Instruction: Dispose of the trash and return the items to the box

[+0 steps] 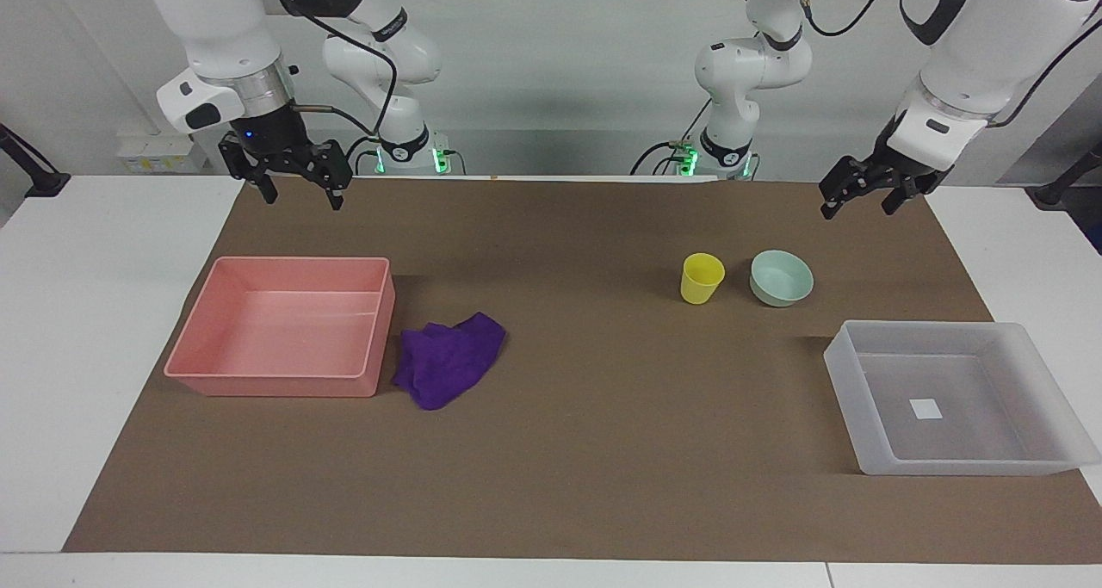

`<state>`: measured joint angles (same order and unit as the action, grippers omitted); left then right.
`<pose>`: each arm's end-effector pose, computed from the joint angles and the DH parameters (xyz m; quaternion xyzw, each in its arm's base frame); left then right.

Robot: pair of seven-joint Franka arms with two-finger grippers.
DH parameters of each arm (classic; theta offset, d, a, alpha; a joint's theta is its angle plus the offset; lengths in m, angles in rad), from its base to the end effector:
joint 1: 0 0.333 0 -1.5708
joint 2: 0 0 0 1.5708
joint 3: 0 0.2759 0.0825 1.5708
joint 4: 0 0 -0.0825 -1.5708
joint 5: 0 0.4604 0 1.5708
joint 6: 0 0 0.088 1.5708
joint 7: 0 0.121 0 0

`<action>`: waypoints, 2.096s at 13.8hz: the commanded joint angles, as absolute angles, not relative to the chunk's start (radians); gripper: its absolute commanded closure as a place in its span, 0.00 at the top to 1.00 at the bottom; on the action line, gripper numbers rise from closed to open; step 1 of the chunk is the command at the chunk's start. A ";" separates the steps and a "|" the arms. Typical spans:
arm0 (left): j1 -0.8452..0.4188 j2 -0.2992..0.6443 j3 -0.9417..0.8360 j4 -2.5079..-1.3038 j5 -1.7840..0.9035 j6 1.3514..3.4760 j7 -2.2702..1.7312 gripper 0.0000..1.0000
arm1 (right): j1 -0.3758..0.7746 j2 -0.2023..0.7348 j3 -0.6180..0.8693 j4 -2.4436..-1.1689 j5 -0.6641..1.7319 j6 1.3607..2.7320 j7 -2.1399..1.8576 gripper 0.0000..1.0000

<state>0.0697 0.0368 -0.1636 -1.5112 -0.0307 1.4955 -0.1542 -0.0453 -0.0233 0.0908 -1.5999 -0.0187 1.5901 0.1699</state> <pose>0.6294 -0.0617 0.5736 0.9991 0.0294 -0.0281 0.0150 0.6260 0.0268 0.5707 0.9980 -0.0620 0.0078 0.0096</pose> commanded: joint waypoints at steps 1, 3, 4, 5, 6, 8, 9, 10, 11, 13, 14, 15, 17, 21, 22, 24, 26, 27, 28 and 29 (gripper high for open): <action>0.067 0.046 -0.161 -1.482 -0.015 1.468 -0.167 1.00 | -0.052 -0.025 0.097 -1.601 0.006 1.578 0.135 1.00; 0.069 0.046 -0.160 -1.480 -0.017 1.468 -0.158 1.00 | -0.049 -0.028 0.100 -1.617 0.005 1.592 0.135 1.00; 0.068 0.045 -0.160 -1.482 -0.017 1.468 -0.161 1.00 | -0.049 -0.028 0.100 -1.618 0.005 1.623 0.135 1.00; 0.066 0.046 -0.160 -1.483 -0.015 1.467 -0.166 1.00 | -0.049 -0.028 0.100 -1.623 0.003 1.641 0.137 1.00; 0.069 0.046 -0.161 -1.482 -0.017 1.468 -0.166 1.00 | -0.049 -0.026 0.098 -1.624 0.000 1.652 0.137 1.00; 0.066 0.048 -0.161 -1.482 -0.021 1.470 -0.170 1.00 | -0.049 -0.015 0.100 -1.640 -0.009 1.693 0.149 1.00; 0.067 0.049 -0.161 -1.482 -0.021 1.468 -0.172 1.00 | -0.046 -0.014 0.100 -1.657 -0.011 1.730 0.150 1.00; 0.064 0.048 -0.161 -1.483 -0.020 1.468 -0.172 1.00 | -0.031 -0.012 0.100 -1.684 -0.011 1.774 0.162 1.00; 0.064 0.046 -0.163 -1.483 -0.020 1.467 -0.172 1.00 | -0.015 -0.012 0.100 -1.710 -0.014 1.820 0.198 1.00; 0.067 0.046 -0.161 -1.483 -0.020 1.466 -0.170 1.00 | 0.006 0.027 0.100 -1.726 -0.014 1.885 0.247 1.00; 0.067 0.045 -0.160 -1.483 -0.020 1.466 -0.169 1.00 | 0.037 0.055 0.100 -1.726 -0.014 1.925 0.276 1.00; 0.066 0.044 -0.161 -1.483 -0.020 1.466 -0.169 1.00 | 0.046 0.081 0.100 -1.726 -0.015 1.962 0.302 1.00; 0.069 0.044 -0.160 -1.485 -0.021 1.454 -0.169 1.00 | 0.083 0.141 0.100 -1.730 -0.015 2.034 0.346 1.00; 0.068 0.040 -0.141 -1.482 -0.023 1.453 -0.166 1.00 | 0.127 0.267 0.100 -1.732 -0.038 2.215 0.458 1.00; 0.067 0.037 -0.137 -1.482 -0.023 1.450 -0.166 1.00 | 0.141 0.299 0.098 -1.733 -0.041 2.247 0.492 1.00; 0.069 0.034 -0.130 -1.480 -0.026 1.451 -0.161 1.00 | 0.147 0.328 0.100 -1.768 -0.051 2.282 0.528 1.00; 0.083 0.037 -0.129 -1.480 -0.029 1.465 -0.167 1.00 | 0.170 0.344 0.098 -1.804 -0.051 2.321 0.563 1.00; 0.092 0.035 -0.129 -1.479 -0.023 1.450 -0.143 1.00 | 0.173 0.348 0.100 -1.822 -0.051 2.336 0.574 1.00; 0.092 0.023 -0.126 -1.489 -0.026 1.445 -0.141 1.00 | 0.181 0.354 0.098 -1.839 -0.051 2.347 0.590 1.00; 0.101 0.025 -0.124 -1.482 -0.026 1.440 -0.143 1.00 | 0.192 0.353 0.098 -1.889 -0.051 2.367 0.606 1.00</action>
<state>0.0838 0.0344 -0.1251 -1.4968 -0.0307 1.4733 -0.1546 0.1798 0.3649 0.0981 -1.8140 -0.0276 2.3190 0.5582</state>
